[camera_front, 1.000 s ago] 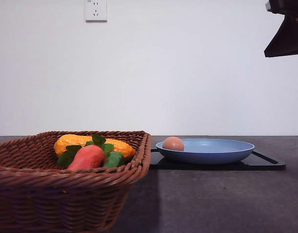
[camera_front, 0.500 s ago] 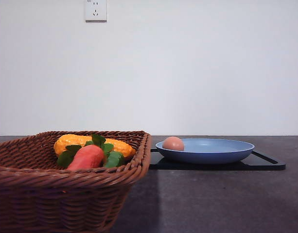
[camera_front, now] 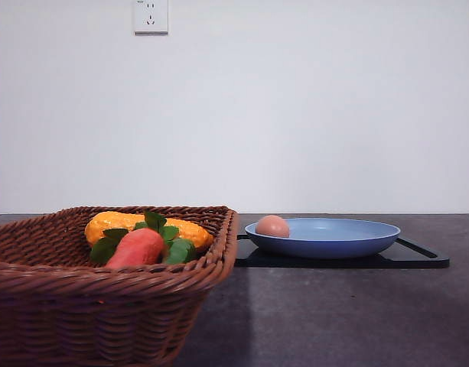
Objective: Transfer egg from basket to plate and serve
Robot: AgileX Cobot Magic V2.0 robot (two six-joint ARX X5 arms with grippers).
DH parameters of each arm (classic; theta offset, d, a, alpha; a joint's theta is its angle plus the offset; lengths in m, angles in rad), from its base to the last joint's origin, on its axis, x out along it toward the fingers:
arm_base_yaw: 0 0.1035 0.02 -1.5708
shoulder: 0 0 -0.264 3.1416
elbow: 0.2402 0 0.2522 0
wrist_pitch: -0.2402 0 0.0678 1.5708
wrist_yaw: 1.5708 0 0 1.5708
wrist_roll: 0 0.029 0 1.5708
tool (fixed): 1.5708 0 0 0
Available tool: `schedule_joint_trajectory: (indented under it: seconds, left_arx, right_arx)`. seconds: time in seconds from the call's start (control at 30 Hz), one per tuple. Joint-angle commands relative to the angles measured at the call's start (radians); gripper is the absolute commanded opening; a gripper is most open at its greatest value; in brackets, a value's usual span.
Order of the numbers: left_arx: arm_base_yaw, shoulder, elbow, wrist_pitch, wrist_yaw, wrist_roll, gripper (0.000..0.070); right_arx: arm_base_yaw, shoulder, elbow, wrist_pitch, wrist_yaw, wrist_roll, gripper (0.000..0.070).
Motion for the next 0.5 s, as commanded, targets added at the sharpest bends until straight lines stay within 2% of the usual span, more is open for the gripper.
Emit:
schedule_joint_trajectory:
  seconds: [0.0, 0.23, 0.47]
  left_arx:
    - [0.002, -0.001, -0.027, -0.005, 0.002, -0.006, 0.0]
    - [0.002, -0.001, -0.027, -0.005, 0.002, -0.006, 0.0]
    - [0.002, -0.001, -0.027, -0.005, 0.002, -0.006, 0.0]
  right_arx:
    - [-0.004, -0.007, -0.006, -0.018, -0.002, -0.007, 0.0]
    - [-0.007, -0.007, -0.008, -0.09, -0.002, -0.007, 0.0]
    - [-0.007, -0.007, -0.008, -0.069, -0.001, -0.007, 0.0]
